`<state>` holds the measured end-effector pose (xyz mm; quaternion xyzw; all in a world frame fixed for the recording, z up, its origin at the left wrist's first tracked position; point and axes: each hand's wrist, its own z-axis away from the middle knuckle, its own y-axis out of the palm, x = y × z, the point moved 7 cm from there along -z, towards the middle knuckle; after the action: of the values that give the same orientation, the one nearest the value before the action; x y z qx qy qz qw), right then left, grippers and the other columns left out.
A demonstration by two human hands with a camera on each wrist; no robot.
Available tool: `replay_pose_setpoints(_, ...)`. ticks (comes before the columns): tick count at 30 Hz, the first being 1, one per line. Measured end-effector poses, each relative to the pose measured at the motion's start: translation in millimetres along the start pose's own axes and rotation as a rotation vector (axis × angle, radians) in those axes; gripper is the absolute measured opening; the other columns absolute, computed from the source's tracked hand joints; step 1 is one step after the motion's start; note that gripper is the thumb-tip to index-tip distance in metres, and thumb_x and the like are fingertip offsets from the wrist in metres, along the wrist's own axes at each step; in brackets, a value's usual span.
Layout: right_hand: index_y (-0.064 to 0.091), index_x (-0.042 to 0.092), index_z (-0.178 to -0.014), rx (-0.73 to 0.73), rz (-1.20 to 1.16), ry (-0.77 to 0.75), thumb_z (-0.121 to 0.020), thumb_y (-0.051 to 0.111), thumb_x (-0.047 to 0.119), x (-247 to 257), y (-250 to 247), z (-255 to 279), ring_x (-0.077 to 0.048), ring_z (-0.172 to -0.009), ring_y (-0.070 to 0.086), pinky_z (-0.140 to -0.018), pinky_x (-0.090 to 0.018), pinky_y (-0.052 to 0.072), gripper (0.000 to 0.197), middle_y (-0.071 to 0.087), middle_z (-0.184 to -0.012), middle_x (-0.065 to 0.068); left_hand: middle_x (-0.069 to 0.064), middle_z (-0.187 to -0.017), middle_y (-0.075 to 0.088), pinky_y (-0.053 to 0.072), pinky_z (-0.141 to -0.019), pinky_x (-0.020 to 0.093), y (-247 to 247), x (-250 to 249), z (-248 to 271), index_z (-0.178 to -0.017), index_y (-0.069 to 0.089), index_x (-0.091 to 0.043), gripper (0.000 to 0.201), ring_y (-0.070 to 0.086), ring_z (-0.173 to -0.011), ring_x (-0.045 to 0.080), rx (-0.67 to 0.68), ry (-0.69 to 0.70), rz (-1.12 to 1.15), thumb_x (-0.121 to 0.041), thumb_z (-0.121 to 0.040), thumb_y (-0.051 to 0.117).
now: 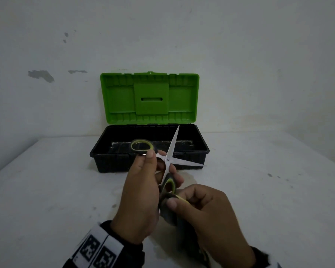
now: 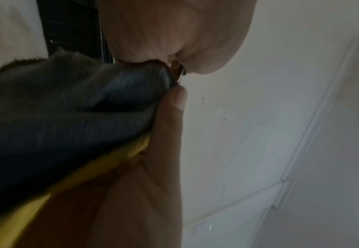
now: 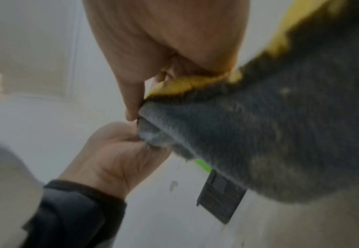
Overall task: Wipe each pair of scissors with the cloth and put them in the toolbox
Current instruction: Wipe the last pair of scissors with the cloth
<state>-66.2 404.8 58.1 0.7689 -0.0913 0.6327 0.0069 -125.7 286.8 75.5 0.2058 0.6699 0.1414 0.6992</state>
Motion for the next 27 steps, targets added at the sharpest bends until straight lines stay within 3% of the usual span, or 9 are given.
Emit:
replay_pose_setpoints(3,0.074,0.015,-0.071,0.082,0.112,0.015,-0.063,0.089,0.053,-4,-26,-1,-0.017,-0.054,0.061,-0.057,-0.035,0.048,0.041,0.072,-0.062,-0.008,0.011,-0.065,0.062,0.049,-0.062,0.037,-9,-11,-4,-0.095,0.059,-0.009,0.032,0.059,-0.053,0.023,-0.033,0.119,-0.136,-0.033,-0.103,0.038)
replay_pose_setpoints(6,0.074,0.012,-0.069,0.045,0.186,0.064,-0.064,0.085,0.059,-12,-63,-10,-0.014,-0.060,0.055,-0.063,-0.033,0.042,0.048,0.068,-0.065,-0.021,0.010,-0.065,0.062,0.048,-0.060,0.036,-11,-18,-3,-0.095,0.060,-0.009,0.033,0.058,-0.053,0.024,0.005,0.157,-0.216,-0.031,-0.104,0.037)
replay_pose_setpoints(10,0.070,0.010,-0.063,-0.172,0.215,-0.019,-0.079,0.078,0.031,7,-108,-29,-0.010,-0.052,0.055,-0.052,-0.020,0.044,0.028,0.066,-0.057,-0.002,0.011,-0.067,0.064,0.046,-0.065,0.040,-6,-18,-1,-0.095,0.061,-0.008,0.034,0.059,-0.058,0.027,0.111,0.114,-0.262,-0.029,-0.105,0.036)
replay_pose_setpoints(12,0.070,0.011,-0.065,-0.245,0.237,-0.104,-0.082,0.078,0.026,23,-118,-37,-0.010,-0.053,0.058,-0.051,-0.018,0.046,0.024,0.069,-0.060,-0.002,0.013,-0.067,0.063,0.047,-0.062,0.036,-4,-14,-1,-0.096,0.062,-0.008,0.035,0.059,-0.059,0.027,0.145,0.068,-0.269,-0.029,-0.104,0.036)
replay_pose_setpoints(15,0.072,0.015,-0.067,-0.228,0.261,-0.228,-0.081,0.079,0.023,47,-103,-46,-0.011,-0.058,0.063,-0.057,-0.021,0.050,0.018,0.072,-0.065,-0.003,0.012,-0.065,0.059,0.047,-0.053,0.030,0,-9,0,-0.100,0.058,-0.004,0.034,0.056,-0.057,0.026,0.177,0.060,-0.292,-0.029,-0.104,0.035)
replay_pose_setpoints(21,0.076,0.009,-0.070,0.030,0.180,-0.278,-0.075,0.084,0.016,56,-36,-47,-0.015,-0.059,0.067,-0.056,-0.026,0.053,0.012,0.073,-0.068,-0.006,0.017,-0.065,0.053,0.045,-0.047,0.029,9,-9,4,-0.093,0.055,-0.005,0.033,0.052,-0.052,0.025,0.203,0.222,-0.449,-0.030,-0.103,0.037)
replay_pose_setpoints(24,0.075,0.014,-0.066,-0.025,0.248,-0.270,-0.076,0.086,0.021,45,-24,-46,-0.020,-0.062,0.069,-0.056,-0.028,0.053,0.016,0.073,-0.066,-0.002,0.018,-0.065,0.056,0.045,-0.044,0.030,7,-14,3,-0.090,0.055,-0.005,0.031,0.052,-0.049,0.026,0.181,0.304,-0.524,-0.028,-0.102,0.037)
replay_pose_setpoints(27,0.074,0.020,-0.064,-0.106,0.277,-0.242,-0.077,0.085,0.027,35,-22,-43,-0.012,-0.059,0.066,-0.055,-0.016,0.048,0.018,0.072,-0.065,0.001,0.020,-0.064,0.056,0.043,-0.043,0.024,4,-15,1,-0.088,0.055,-0.007,0.029,0.052,-0.049,0.029,0.180,0.347,-0.566,-0.026,-0.102,0.037)
